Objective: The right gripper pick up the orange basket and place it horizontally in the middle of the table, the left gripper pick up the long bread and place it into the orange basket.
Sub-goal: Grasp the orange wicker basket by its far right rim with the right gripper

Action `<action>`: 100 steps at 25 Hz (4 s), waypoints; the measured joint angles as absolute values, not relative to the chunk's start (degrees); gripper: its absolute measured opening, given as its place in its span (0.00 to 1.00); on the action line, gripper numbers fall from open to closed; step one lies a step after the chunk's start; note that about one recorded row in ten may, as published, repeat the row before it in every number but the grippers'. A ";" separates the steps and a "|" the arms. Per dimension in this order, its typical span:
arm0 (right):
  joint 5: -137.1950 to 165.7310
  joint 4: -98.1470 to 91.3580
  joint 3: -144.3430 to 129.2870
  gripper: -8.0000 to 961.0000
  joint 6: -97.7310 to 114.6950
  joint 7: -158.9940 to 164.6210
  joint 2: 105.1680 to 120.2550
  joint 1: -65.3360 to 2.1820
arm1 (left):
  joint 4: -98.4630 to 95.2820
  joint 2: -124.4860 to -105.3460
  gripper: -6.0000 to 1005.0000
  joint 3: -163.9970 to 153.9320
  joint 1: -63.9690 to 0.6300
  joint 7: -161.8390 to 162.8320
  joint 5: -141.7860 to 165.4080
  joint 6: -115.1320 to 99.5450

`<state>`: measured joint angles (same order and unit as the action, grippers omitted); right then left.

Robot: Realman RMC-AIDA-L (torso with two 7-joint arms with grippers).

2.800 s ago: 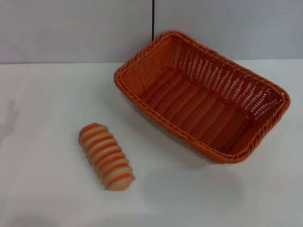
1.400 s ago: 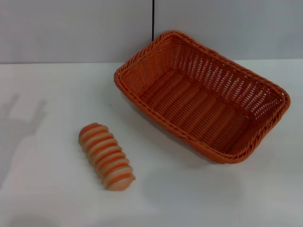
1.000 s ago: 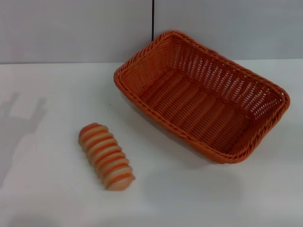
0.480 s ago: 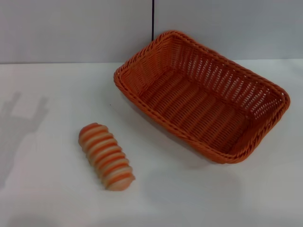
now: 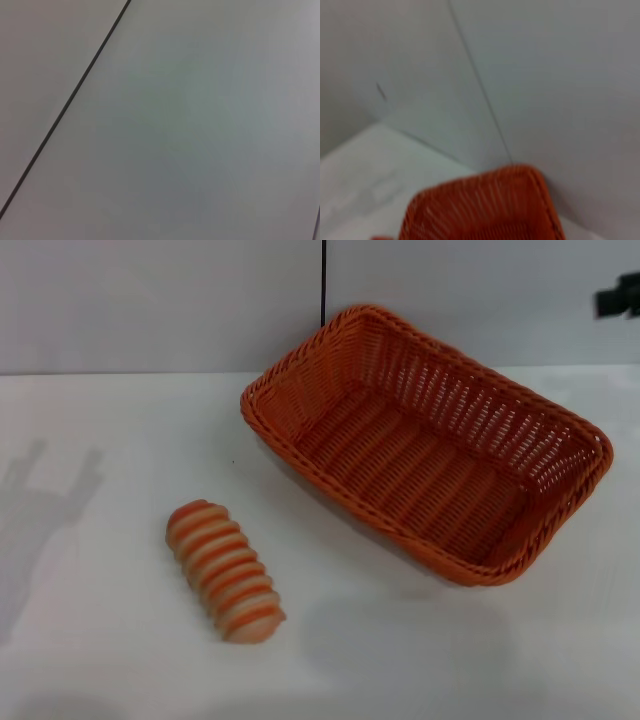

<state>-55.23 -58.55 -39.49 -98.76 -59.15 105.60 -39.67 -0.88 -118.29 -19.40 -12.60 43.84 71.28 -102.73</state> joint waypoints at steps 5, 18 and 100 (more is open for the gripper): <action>-49.15 -58.10 -40.14 0.67 -95.81 -60.71 108.93 -42.11 | -0.75 -118.30 0.84 -19.48 -12.36 43.88 71.29 -102.59; -45.16 -53.30 -43.36 0.66 -88.41 -60.37 110.97 -42.99 | -0.70 -118.30 0.84 -19.61 -11.77 44.52 71.28 -102.47; -68.02 -55.47 -43.05 0.16 -93.96 -70.75 109.59 -34.44 | -0.93 -118.38 0.84 -19.22 -13.80 44.39 71.10 -100.71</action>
